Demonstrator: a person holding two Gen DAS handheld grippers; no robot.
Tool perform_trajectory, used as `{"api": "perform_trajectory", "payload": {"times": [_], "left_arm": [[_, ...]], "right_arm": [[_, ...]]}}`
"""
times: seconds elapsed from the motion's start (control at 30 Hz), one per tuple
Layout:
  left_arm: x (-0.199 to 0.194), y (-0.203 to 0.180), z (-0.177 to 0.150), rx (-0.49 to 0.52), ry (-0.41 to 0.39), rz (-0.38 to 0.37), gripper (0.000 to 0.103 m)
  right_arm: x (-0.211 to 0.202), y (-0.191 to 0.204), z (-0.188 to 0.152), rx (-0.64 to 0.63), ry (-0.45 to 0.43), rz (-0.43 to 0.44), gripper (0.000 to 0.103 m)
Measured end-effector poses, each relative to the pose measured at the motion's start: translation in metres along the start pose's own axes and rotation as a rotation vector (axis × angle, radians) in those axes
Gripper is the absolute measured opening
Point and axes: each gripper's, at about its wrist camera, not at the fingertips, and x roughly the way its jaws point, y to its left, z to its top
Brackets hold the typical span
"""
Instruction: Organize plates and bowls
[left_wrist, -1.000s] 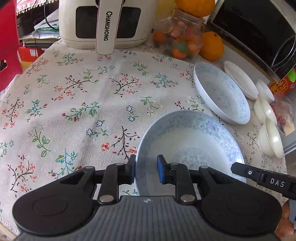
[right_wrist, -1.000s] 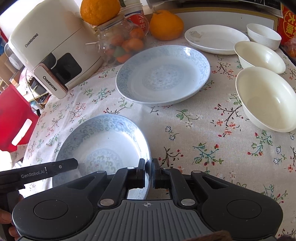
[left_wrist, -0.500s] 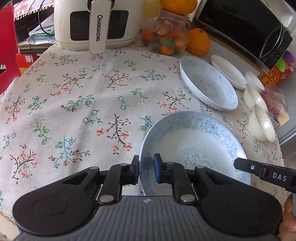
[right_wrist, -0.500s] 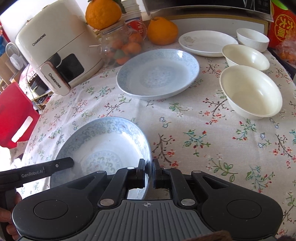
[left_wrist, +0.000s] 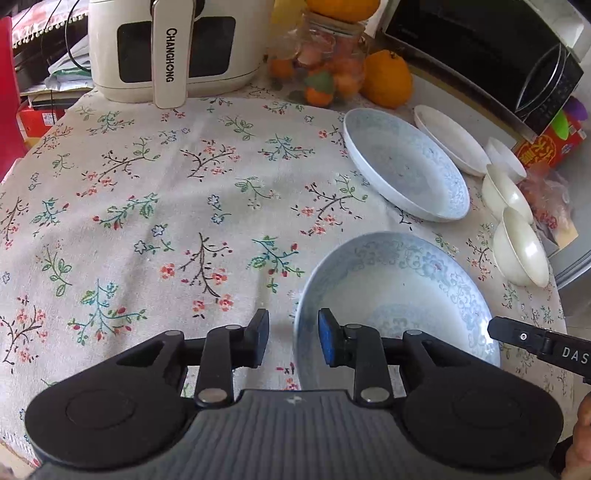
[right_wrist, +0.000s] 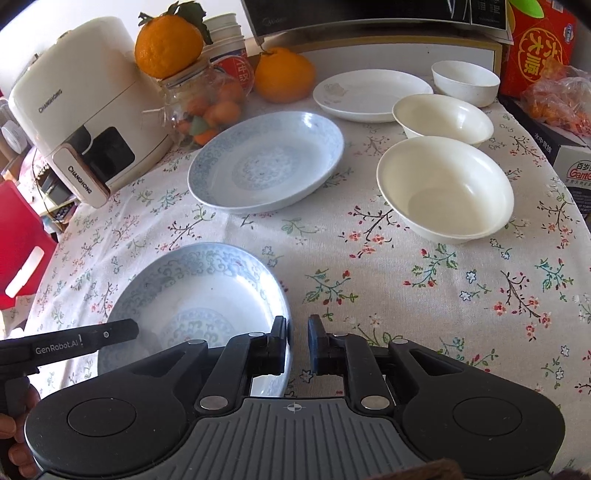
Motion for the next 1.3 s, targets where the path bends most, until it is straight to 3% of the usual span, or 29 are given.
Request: {"api": "perform_trajectory", "payload": {"times": [0.13, 0.33, 0.5, 0.57, 0.63, 0.67, 0.73, 0.93, 1.03, 1.07, 1.13, 1.23, 1.3], "left_arm": [[-0.010, 0.006, 0.017, -0.046, -0.050, 0.028, 0.043], [-0.025, -0.016, 0.045, 0.009, -0.123, 0.063, 0.054], [-0.027, -0.040, 0.075, 0.054, -0.111, 0.072, 0.061], [-0.026, -0.047, 0.087, 0.042, -0.107, 0.060, 0.066], [-0.019, -0.057, 0.099, 0.027, -0.088, 0.074, 0.072], [-0.016, -0.061, 0.103, 0.019, -0.078, 0.088, 0.076], [-0.007, -0.071, 0.110, 0.009, -0.055, 0.137, 0.079], [0.020, -0.090, 0.130, 0.113, -0.113, 0.191, 0.094], [0.039, -0.080, 0.137, 0.105, -0.085, 0.185, 0.088], [0.042, -0.077, 0.139, 0.107, -0.081, 0.177, 0.087], [0.048, -0.072, 0.143, 0.109, -0.087, 0.179, 0.084], [0.057, -0.074, 0.150, 0.116, -0.074, 0.176, 0.076], [0.061, -0.075, 0.151, 0.104, -0.052, 0.148, 0.071]], "right_arm": [[-0.005, -0.014, 0.019, 0.087, -0.020, 0.017, 0.021], [-0.016, -0.024, 0.047, 0.117, -0.060, 0.011, 0.023], [-0.016, -0.034, 0.079, 0.190, -0.001, 0.057, 0.029], [-0.017, -0.032, 0.095, 0.182, 0.002, 0.076, 0.035], [-0.014, -0.029, 0.110, 0.181, 0.012, 0.092, 0.057], [-0.011, -0.028, 0.117, 0.174, 0.016, 0.102, 0.063], [-0.003, -0.025, 0.130, 0.147, 0.021, 0.091, 0.068], [0.038, -0.032, 0.149, 0.115, 0.037, 0.036, 0.068], [0.055, -0.038, 0.151, 0.113, 0.051, 0.034, 0.066], [0.061, -0.041, 0.153, 0.132, 0.069, 0.052, 0.062], [0.072, -0.046, 0.157, 0.172, 0.096, 0.069, 0.046], [0.082, -0.043, 0.160, 0.152, 0.098, 0.061, 0.037], [0.090, -0.040, 0.160, 0.117, 0.104, 0.031, 0.036]]}}
